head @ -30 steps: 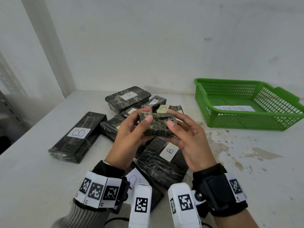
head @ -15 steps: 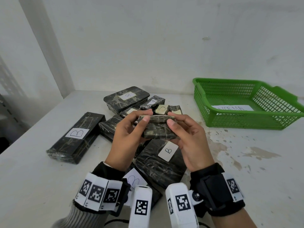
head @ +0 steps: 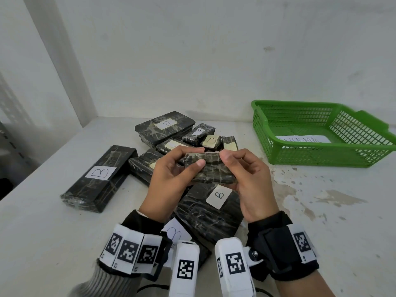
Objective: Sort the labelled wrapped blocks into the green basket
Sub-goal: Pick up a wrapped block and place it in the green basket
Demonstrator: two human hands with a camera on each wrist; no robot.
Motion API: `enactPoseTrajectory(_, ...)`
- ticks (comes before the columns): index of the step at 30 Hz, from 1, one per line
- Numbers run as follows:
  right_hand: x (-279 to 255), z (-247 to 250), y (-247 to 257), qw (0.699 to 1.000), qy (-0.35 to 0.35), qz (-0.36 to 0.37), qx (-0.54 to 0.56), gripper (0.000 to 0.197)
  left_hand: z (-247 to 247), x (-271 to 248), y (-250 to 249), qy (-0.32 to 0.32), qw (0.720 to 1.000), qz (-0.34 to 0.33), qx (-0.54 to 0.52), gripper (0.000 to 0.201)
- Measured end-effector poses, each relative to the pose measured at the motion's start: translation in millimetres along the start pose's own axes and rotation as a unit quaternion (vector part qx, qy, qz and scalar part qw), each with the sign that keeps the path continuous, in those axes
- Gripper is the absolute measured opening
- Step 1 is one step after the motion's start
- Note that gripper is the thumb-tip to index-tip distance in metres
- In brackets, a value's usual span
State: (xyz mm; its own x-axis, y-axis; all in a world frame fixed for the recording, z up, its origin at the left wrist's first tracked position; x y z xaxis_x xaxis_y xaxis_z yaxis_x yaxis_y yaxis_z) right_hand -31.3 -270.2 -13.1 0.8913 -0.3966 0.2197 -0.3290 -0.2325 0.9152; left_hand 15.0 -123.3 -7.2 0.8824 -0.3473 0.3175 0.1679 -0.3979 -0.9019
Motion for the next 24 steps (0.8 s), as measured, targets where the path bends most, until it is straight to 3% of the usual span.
enactPoseTrajectory(7, -2.2, -3.5, -2.4, 0.999, 0.014, -0.022, -0.027, 0.032, 2.0, 0.2, 1.1, 0.012, 0.999, 0.035, -0.003, 0.034)
enactPoseTrajectory(14, 0.0, 3.2, -4.0, 0.999, -0.025, -0.015, -0.028, 0.023, -0.7, -1.4, 2.7, 0.042, 0.997, 0.050, -0.029, 0.041)
enactPoseTrajectory(19, -1.1, -2.6, -2.7, 0.999, 0.019, -0.042, -0.024, 0.038, 2.3, 1.0, 2.7, 0.023, 0.998, 0.052, -0.040, 0.040)
enactPoseTrajectory(24, -2.1, -3.4, -3.2, 0.998, 0.026, -0.036, -0.036, 0.028, 5.8, 3.0, 0.1, 0.006, 0.999, 0.039, -0.012, 0.031)
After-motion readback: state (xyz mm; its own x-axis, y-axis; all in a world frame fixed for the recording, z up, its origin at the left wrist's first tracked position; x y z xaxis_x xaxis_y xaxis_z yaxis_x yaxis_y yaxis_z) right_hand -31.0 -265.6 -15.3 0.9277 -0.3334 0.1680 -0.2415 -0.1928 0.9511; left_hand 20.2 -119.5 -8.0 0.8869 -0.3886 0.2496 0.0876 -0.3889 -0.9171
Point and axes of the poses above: each hand's wrist, its own x-axis towards the middle knuckle, its own z-axis out of the back of the hand, y = z × x, the point moved 5 cm from there along x, towards the middle knuckle, and after that the axes turned 4 degrees about -x, right-handed, at the moved point
